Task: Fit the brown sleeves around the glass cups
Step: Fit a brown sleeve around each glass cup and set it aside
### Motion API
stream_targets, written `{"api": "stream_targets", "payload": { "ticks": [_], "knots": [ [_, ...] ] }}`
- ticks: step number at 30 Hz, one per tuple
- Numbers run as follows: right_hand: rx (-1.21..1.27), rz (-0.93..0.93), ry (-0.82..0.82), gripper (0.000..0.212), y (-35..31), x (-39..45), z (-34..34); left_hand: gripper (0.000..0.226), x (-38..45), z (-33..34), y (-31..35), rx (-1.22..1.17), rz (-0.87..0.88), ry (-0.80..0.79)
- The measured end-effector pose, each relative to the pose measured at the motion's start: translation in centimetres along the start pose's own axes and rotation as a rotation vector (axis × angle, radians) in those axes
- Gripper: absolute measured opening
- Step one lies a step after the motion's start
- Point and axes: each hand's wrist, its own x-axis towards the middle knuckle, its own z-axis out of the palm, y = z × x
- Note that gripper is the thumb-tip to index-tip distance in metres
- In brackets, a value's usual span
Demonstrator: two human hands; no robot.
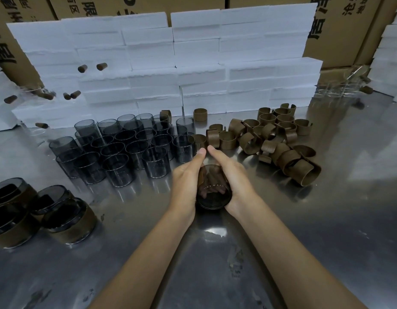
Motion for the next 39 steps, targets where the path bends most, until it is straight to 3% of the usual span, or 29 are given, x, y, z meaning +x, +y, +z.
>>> {"api": "stream_targets", "payload": {
  "ticks": [3, 7, 11, 16, 23, 26, 30, 39],
  "knots": [
    [-0.002, -0.017, 0.025, 0.019, -0.3, 0.2, -0.1, 0.031, 0.4, -0.2, -0.3, 0.092, 0.025, -0.004],
    [0.017, -0.124, 0.198, 0.046, -0.8, 1.1, -1.0, 0.027, 0.6, -0.6, 0.2, 0.187, -0.004, -0.177],
    [0.003, -0.194, 0.286, 0.059, -1.3, 1.7, -1.9, 0.066, -0.3, -0.1, -0.7, 0.421, 0.052, -0.270],
    [0.162, -0.166, 0.078, 0.042, -1.2, 1.7, -2.2, 0.062, -0.6, 0.0, -0.6, 0.337, 0.240, -0.170],
    [0.387, 0.057, -0.139, 0.059, -0.3, 1.7, -1.6, 0.055, -0.1, -0.2, -0.6, 0.238, 0.347, -0.130],
    [0.293, 0.047, -0.179, 0.065, -0.5, 1.7, -1.8, 0.043, 0.5, -0.5, -0.3, 0.285, 0.424, 0.014],
    [0.086, -0.022, -0.166, 0.042, -0.5, 1.4, -1.5, 0.033, 1.6, -1.7, 0.2, 0.351, 0.442, 0.069],
    [-0.421, -0.535, -0.003, 0.047, 0.9, 1.5, -1.0, 0.025, 2.1, -2.5, 0.4, 0.156, 0.218, 0.080]
  ]
}}
